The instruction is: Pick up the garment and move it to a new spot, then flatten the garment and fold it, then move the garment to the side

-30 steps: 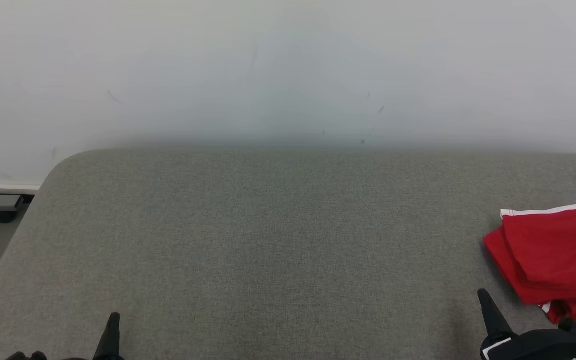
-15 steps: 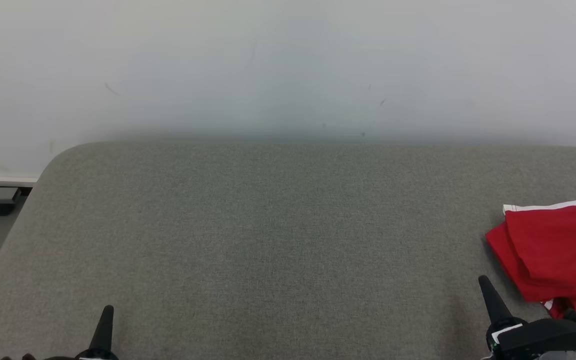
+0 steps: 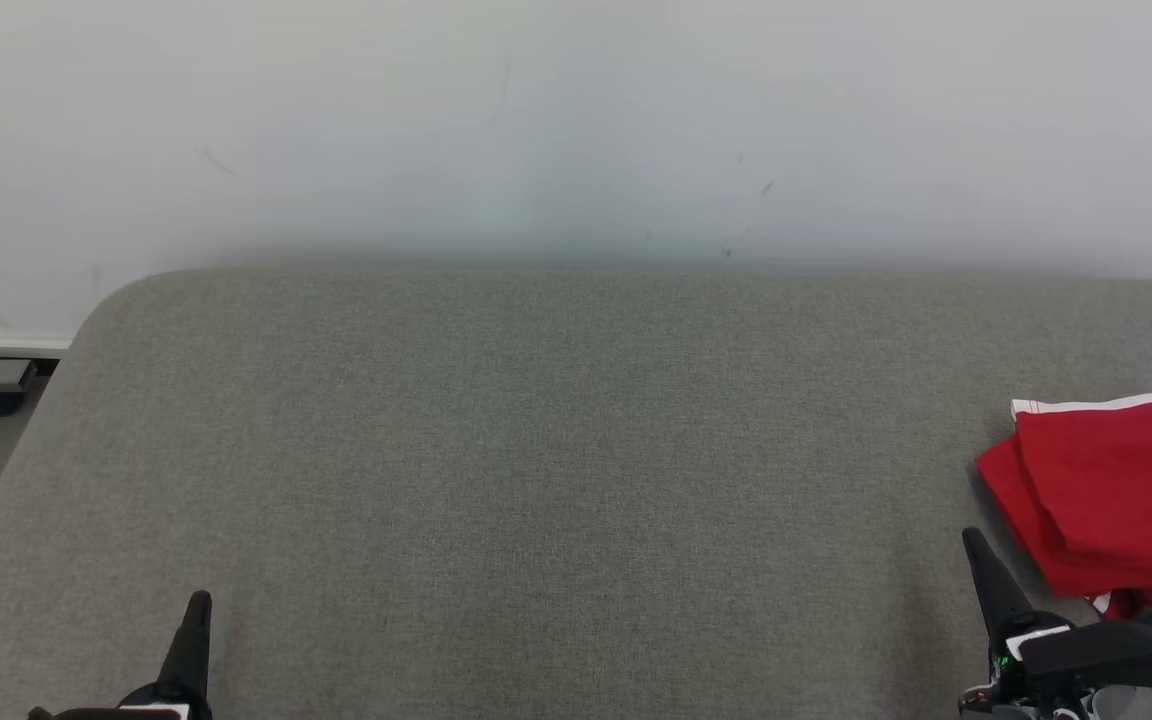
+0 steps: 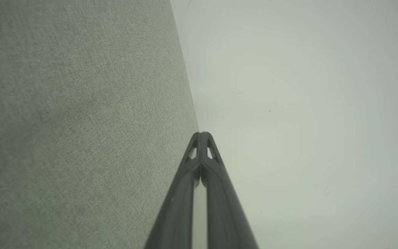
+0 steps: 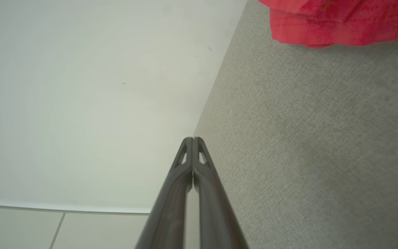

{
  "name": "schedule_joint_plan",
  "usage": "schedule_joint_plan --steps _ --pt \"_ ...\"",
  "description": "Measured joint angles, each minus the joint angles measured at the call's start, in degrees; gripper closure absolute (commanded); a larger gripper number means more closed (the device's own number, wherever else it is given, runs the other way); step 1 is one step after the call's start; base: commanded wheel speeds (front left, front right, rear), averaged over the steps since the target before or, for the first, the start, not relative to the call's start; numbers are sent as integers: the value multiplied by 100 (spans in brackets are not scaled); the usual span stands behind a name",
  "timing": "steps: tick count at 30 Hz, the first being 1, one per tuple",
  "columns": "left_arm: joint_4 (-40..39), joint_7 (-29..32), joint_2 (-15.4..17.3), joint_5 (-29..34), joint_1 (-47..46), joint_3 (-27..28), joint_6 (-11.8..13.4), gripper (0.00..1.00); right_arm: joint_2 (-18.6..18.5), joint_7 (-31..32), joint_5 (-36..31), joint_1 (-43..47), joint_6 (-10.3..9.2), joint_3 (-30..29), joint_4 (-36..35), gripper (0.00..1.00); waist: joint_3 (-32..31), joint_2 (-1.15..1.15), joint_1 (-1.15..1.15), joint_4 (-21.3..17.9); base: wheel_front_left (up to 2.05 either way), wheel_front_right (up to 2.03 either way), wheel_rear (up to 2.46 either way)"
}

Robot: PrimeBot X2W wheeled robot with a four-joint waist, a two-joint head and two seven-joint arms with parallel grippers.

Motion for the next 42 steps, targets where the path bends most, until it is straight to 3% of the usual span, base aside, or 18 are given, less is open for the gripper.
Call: schedule_joint_plan --steps 21,42 --pt "-38 352 -243 -1096 -130 535 -324 100 2 118 1354 -323 186 -100 149 100 171 0 0 0 0 0 0" --pt "-46 350 -248 -1116 -209 536 -325 100 2 118 1366 -381 191 -100 153 100 170 0 -1 0 0 0 0"
